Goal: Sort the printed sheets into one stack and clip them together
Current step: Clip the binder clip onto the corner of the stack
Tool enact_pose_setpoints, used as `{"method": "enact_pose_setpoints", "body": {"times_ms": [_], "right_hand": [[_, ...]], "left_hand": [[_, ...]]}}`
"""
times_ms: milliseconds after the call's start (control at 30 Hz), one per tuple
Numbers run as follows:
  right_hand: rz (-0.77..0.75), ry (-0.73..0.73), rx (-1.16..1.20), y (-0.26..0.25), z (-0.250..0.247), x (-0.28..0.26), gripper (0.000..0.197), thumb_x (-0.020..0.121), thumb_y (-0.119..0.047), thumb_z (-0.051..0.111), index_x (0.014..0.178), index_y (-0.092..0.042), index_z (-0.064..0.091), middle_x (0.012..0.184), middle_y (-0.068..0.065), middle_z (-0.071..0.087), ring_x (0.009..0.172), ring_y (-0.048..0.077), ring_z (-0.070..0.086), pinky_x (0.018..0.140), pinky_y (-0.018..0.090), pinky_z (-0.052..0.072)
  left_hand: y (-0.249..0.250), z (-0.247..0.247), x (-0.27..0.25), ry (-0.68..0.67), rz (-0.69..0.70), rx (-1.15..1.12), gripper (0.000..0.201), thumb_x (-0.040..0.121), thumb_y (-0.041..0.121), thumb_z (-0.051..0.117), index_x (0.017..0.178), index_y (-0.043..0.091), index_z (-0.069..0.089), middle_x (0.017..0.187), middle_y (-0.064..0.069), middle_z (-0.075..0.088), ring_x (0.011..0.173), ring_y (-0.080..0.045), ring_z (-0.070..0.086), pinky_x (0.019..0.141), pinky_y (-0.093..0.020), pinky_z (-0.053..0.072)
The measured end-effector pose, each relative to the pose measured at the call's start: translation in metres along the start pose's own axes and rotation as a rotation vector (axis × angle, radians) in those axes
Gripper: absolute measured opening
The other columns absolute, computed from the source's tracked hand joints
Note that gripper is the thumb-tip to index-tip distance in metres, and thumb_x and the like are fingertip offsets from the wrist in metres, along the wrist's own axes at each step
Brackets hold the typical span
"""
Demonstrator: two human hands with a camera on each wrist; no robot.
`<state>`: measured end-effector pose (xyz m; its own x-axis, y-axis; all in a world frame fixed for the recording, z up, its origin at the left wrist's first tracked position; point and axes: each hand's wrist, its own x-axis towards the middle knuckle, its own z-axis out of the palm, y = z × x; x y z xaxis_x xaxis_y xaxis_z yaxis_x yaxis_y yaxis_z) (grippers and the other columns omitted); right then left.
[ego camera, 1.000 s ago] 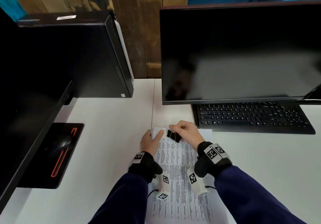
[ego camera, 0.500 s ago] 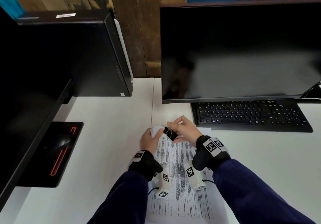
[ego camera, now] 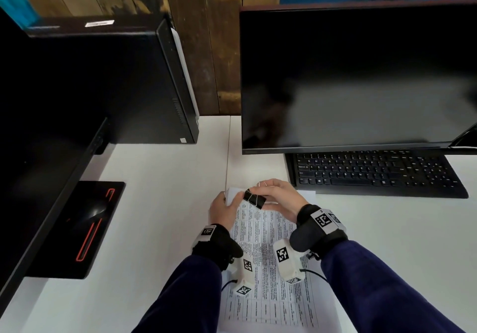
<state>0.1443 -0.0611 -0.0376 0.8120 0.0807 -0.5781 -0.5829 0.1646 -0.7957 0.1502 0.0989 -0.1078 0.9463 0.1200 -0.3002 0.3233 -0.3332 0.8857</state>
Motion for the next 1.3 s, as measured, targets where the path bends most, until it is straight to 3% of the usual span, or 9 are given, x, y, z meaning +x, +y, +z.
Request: {"method": "enact_pose_setpoints", "body": {"times_ms": [133, 333, 433, 567, 767, 933, 1067, 1200, 1300], "right_hand": [[0.017, -0.023, -0.075, -0.005, -0.004, 0.003, 0.048, 0.072, -0.017, 0.081, 0.112, -0.005, 0.056, 0.114, 0.016, 0.068, 0.097, 0.022, 0.067, 0.082, 0.032, 0.056], [0.012, 0.019, -0.195, -0.007, 0.000, 0.009, 0.052, 0.066, -0.028, 0.084, 0.106, -0.010, 0.056, 0.111, 0.017, 0.069, 0.102, 0.026, 0.067, 0.084, 0.037, 0.056], [0.010, 0.041, -0.258, -0.009, 0.003, 0.011, 0.054, 0.067, -0.032, 0.083, 0.107, -0.010, 0.055, 0.108, 0.016, 0.069, 0.094, 0.024, 0.069, 0.080, 0.035, 0.057], [0.003, 0.039, -0.314, -0.013, 0.003, 0.012, 0.057, 0.065, -0.036, 0.084, 0.105, -0.011, 0.053, 0.104, 0.016, 0.070, 0.089, 0.023, 0.069, 0.075, 0.034, 0.058], [0.002, 0.003, -0.346, -0.016, 0.002, 0.014, 0.050, 0.064, -0.034, 0.085, 0.095, -0.013, 0.052, 0.104, 0.019, 0.070, 0.091, 0.029, 0.070, 0.079, 0.039, 0.058], [0.000, -0.078, -0.320, -0.017, -0.003, 0.011, 0.045, 0.071, -0.023, 0.083, 0.103, -0.006, 0.057, 0.108, 0.024, 0.068, 0.092, 0.031, 0.070, 0.087, 0.042, 0.057], [-0.068, -0.089, -0.368, -0.014, -0.007, 0.012, 0.046, 0.076, -0.022, 0.079, 0.109, 0.002, 0.057, 0.102, 0.023, 0.069, 0.089, 0.030, 0.071, 0.083, 0.041, 0.058], [-0.181, -0.069, -0.406, -0.005, -0.012, 0.014, 0.041, 0.078, -0.028, 0.077, 0.104, 0.000, 0.063, 0.080, 0.007, 0.065, 0.086, 0.029, 0.072, 0.083, 0.039, 0.058], [-0.284, -0.015, -0.397, 0.002, -0.019, 0.015, 0.034, 0.081, -0.032, 0.073, 0.100, -0.004, 0.068, 0.088, 0.010, 0.071, 0.085, 0.023, 0.073, 0.083, 0.035, 0.058]], "left_hand": [[0.001, 0.000, 0.000, 0.000, -0.005, 0.007, 0.020, 0.086, 0.041, 0.064, 0.088, 0.022, 0.059, 0.083, 0.006, 0.065, 0.079, -0.014, 0.061, 0.071, -0.025, 0.042], [-0.001, 0.000, 0.000, -0.001, -0.011, 0.006, 0.022, 0.086, 0.041, 0.064, 0.089, 0.020, 0.060, 0.086, 0.003, 0.067, 0.081, -0.016, 0.062, 0.070, -0.026, 0.043], [-0.002, 0.000, 0.002, 0.003, -0.013, 0.011, 0.030, 0.085, 0.042, 0.064, 0.093, 0.014, 0.062, 0.090, -0.003, 0.068, 0.083, -0.020, 0.063, 0.074, -0.031, 0.046], [-0.002, 0.001, 0.002, 0.003, -0.009, 0.014, 0.031, 0.086, 0.042, 0.063, 0.093, 0.012, 0.061, 0.088, -0.003, 0.066, 0.080, -0.019, 0.061, 0.070, -0.028, 0.043], [-0.002, 0.000, 0.001, -0.005, -0.017, 0.018, 0.023, 0.087, 0.039, 0.062, 0.090, 0.016, 0.059, 0.088, -0.002, 0.066, 0.082, -0.021, 0.062, 0.073, -0.032, 0.046], [-0.003, 0.001, 0.002, 0.000, -0.012, 0.018, 0.023, 0.087, 0.040, 0.063, 0.090, 0.017, 0.059, 0.086, 0.000, 0.065, 0.080, -0.019, 0.061, 0.070, -0.029, 0.045], [-0.002, 0.000, 0.001, -0.003, -0.005, 0.025, 0.025, 0.086, 0.041, 0.063, 0.090, 0.016, 0.060, 0.087, 0.000, 0.066, 0.081, -0.019, 0.062, 0.071, -0.028, 0.045], [-0.003, -0.002, 0.002, -0.016, -0.007, -0.020, 0.025, 0.087, 0.042, 0.062, 0.090, 0.017, 0.063, 0.088, 0.000, 0.069, 0.084, -0.019, 0.065, 0.078, -0.034, 0.049], [-0.006, -0.005, 0.006, -0.038, -0.003, -0.061, 0.019, 0.085, 0.042, 0.062, 0.083, 0.023, 0.061, 0.088, -0.002, 0.071, 0.087, -0.022, 0.068, 0.086, -0.045, 0.053]]}}
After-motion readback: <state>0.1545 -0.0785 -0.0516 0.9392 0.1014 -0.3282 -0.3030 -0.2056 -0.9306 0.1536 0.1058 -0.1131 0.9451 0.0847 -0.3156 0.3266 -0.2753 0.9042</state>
